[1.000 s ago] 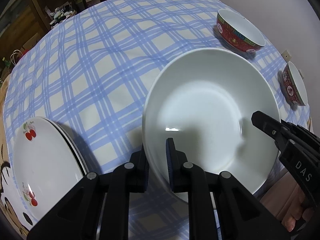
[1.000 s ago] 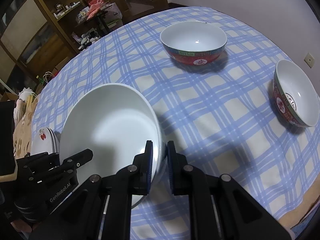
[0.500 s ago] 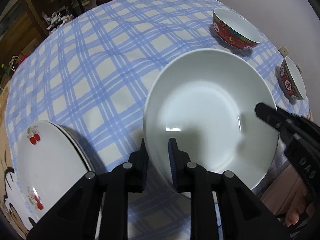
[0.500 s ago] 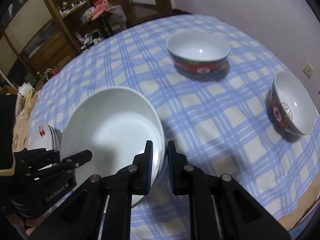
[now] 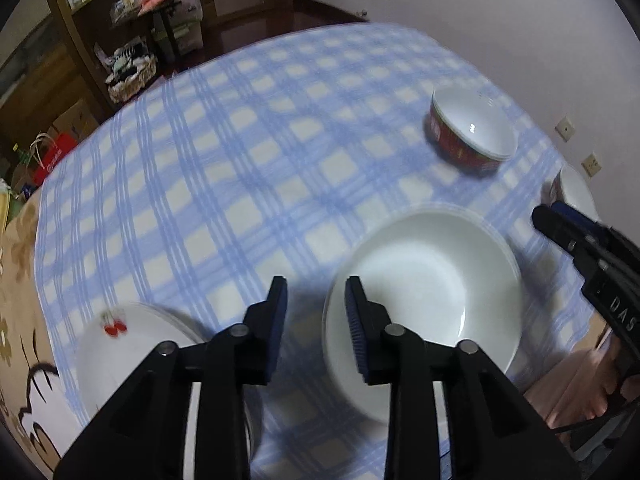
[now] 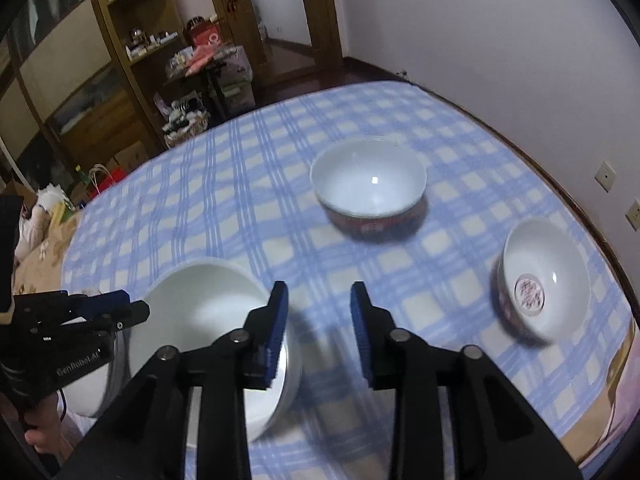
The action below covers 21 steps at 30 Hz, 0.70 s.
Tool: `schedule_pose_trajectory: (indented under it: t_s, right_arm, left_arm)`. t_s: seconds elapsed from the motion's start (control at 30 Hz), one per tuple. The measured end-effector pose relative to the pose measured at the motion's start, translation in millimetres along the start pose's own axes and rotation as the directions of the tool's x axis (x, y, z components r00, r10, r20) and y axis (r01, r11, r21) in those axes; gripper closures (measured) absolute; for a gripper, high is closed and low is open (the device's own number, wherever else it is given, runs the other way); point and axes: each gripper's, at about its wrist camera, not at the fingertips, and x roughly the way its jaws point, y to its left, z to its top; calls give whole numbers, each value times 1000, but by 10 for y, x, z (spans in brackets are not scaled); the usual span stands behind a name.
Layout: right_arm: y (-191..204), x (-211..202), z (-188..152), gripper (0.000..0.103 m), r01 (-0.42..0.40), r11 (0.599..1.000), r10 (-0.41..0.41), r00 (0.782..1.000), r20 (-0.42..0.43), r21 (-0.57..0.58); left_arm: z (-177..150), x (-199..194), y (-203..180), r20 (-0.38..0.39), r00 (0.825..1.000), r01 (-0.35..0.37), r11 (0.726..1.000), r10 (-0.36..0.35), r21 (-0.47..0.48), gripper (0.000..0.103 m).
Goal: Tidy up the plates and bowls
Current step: 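Lower the large white bowl beside the plates and open both tools, then move both tools to the red-banded white bowl and grip its rim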
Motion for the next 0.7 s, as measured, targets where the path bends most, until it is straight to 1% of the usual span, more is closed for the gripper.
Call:
schedule_pose_trajectory:
  t_s: [0.07, 0.13, 0.17, 0.2, 0.23, 0.27, 0.3, 0.33, 0.37, 0.47, 0.53, 0.57, 0.7]
  right_arm:
    - [-45, -2, 117, 46, 19, 1000, -19, 1000, 19, -12]
    - [-94, 14, 232, 39, 53, 998, -52, 998, 26, -25]
    - [-120, 31, 278, 33, 57, 998, -56, 998, 27, -28]
    - [-158, 47, 327, 27, 55, 998, -55, 998, 29, -27]
    - [-206, 66, 375, 23, 54, 998, -53, 998, 30, -23]
    - [-264, 87, 439, 17, 58, 998, -58, 998, 36, -15]
    - [-302, 97, 467, 10, 62, 998, -61, 997, 41, -11]
    - [-347, 110, 511, 8, 66, 998, -65, 997, 47, -7]
    - [-399, 124, 566, 6, 66, 998, -65, 996, 56, -4]
    - [-509, 189, 692, 3, 61, 998, -61, 996, 60, -4]
    - [-584, 252, 774, 2, 47, 999, -47, 998, 52, 4]
    - [-629, 288, 813, 2, 40, 999, -41, 998, 48, 13]
    - [-736, 406, 906, 2, 54, 998, -55, 997, 54, 27]
  left_arm:
    - [172, -60, -19, 24, 999, 22, 1000, -22, -13, 44]
    - [315, -94, -45, 44, 998, 46, 999, -45, -18, 40]
    - [403, -97, -71, 47, 997, 54, 998, -53, -17, 38]
    - [467, -94, -90, 50, 997, 56, 998, -55, -14, 36]
    - [540, -84, -117, 55, 997, 53, 998, -52, -13, 30]
    - [618, -74, -153, 63, 997, 47, 999, -46, -7, 26]
    - [674, -66, -185, 74, 996, 42, 999, -42, 0, 25]
    - [737, -56, -223, 87, 996, 36, 999, -36, 8, 23]
    - [819, -34, -265, 105, 994, 29, 999, -30, 13, 17]
    - [988, 62, -337, 144, 990, 10, 1000, -9, -5, 6]
    - [1081, 140, -383, 145, 989, 12, 1000, -11, -9, 6]
    - [1144, 220, -402, 133, 991, 19, 1000, -17, -14, 6]
    - [1313, 492, -496, 94, 994, 65, 998, -62, -25, 6]
